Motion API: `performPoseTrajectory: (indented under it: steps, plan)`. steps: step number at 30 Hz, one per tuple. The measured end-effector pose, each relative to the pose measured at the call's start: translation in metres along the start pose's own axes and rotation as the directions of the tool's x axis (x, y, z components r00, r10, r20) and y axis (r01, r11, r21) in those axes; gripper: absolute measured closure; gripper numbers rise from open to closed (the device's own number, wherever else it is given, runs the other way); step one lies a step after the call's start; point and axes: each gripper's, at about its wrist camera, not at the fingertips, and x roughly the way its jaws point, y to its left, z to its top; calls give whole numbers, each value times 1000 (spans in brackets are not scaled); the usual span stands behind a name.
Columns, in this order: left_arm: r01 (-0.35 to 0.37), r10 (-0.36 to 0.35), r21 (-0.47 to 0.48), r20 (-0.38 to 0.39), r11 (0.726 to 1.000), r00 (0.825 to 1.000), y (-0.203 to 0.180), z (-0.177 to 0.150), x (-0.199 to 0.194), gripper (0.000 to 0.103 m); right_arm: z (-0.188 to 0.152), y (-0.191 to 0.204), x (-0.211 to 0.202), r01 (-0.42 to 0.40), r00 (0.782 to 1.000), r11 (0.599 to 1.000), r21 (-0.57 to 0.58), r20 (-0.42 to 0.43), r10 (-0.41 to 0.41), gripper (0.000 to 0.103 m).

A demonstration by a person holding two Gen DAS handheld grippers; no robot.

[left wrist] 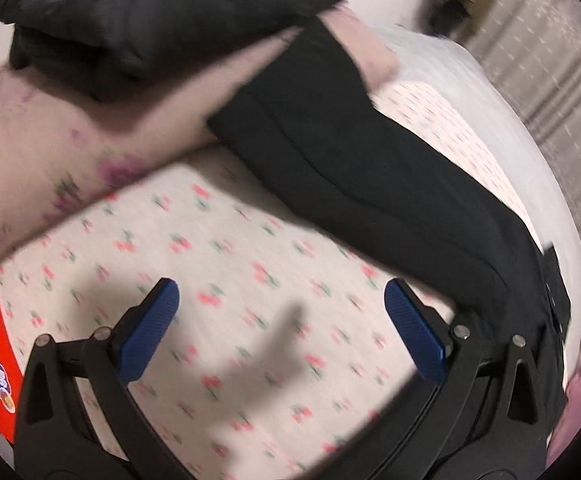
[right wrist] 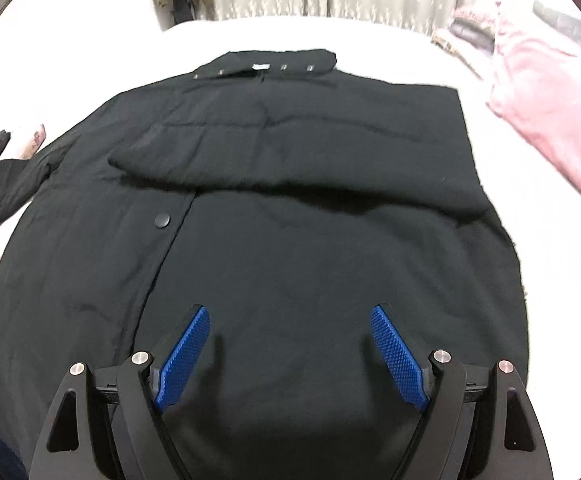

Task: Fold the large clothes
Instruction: 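Grasp the other coat sleeve with the left gripper, then fold the held sleeve across the coat body and open the left gripper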

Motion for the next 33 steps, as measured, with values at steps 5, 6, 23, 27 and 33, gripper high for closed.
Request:
performPoseTrajectory:
  steps: [5, 6, 23, 27, 33]
  plan:
    - [14, -15, -38, -29, 999, 999, 5, 19, 31, 1, -5, 3, -22, -36, 999, 999, 16, 24, 36, 19]
    - [27, -29, -47, -28, 998, 999, 4, 22, 36, 1, -5, 10, -24, -34, 999, 999, 13, 40, 34, 19]
    - [182, -168, -145, 102, 973, 980, -17, 65, 70, 92, -9, 29, -3, -43, 999, 998, -37, 31, 44, 19]
    - [251, -231, -95, 181, 963, 956, -36, 67, 35, 93, -7, 20, -6, -37, 998, 999, -10, 41, 38, 19]
    - [343, -327, -19, 255, 939, 910, -68, 67, -23, 93, -5, 3, -16, -51, 997, 998, 45, 58, 48, 19]
